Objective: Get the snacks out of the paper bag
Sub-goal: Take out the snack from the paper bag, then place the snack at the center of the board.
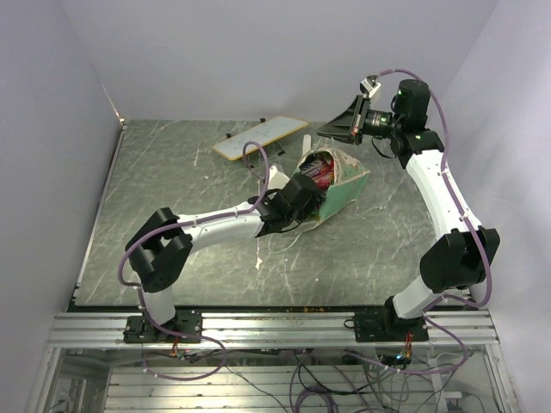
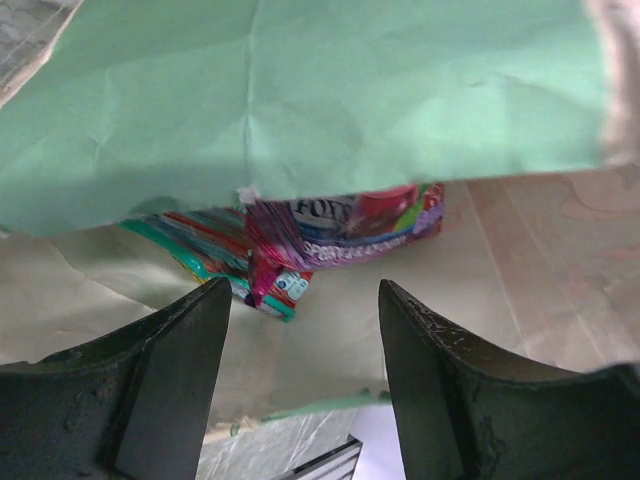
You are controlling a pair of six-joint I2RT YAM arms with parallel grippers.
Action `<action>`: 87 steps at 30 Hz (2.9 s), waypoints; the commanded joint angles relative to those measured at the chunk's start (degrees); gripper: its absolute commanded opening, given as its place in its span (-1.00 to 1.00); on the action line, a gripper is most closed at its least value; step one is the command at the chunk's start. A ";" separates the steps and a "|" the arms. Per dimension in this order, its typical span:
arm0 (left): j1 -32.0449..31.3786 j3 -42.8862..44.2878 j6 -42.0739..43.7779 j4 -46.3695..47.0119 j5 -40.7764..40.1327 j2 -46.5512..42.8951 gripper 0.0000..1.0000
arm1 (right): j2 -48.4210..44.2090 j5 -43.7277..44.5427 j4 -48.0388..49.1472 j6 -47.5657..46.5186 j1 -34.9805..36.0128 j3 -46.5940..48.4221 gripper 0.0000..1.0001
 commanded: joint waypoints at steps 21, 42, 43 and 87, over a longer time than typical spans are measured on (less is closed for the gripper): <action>5.29 2.81 2.59 13.28 5.31 5.47 -0.22 | -2.66 -2.04 4.04 1.09 -2.46 -0.66 -1.00; 6.16 -5.75 26.13 -1.42 21.77 -26.44 -0.86 | -3.69 -0.09 -1.27 -2.88 -9.07 4.69 -1.00; 6.15 -5.09 28.09 -3.06 22.24 -28.18 -0.86 | -4.15 0.79 -3.48 -3.93 -9.63 5.62 -1.00; 33.04 -5.08 70.90 -12.89 39.30 -22.71 -0.86 | -12.19 8.76 -22.63 -15.80 -2.79 0.44 -1.00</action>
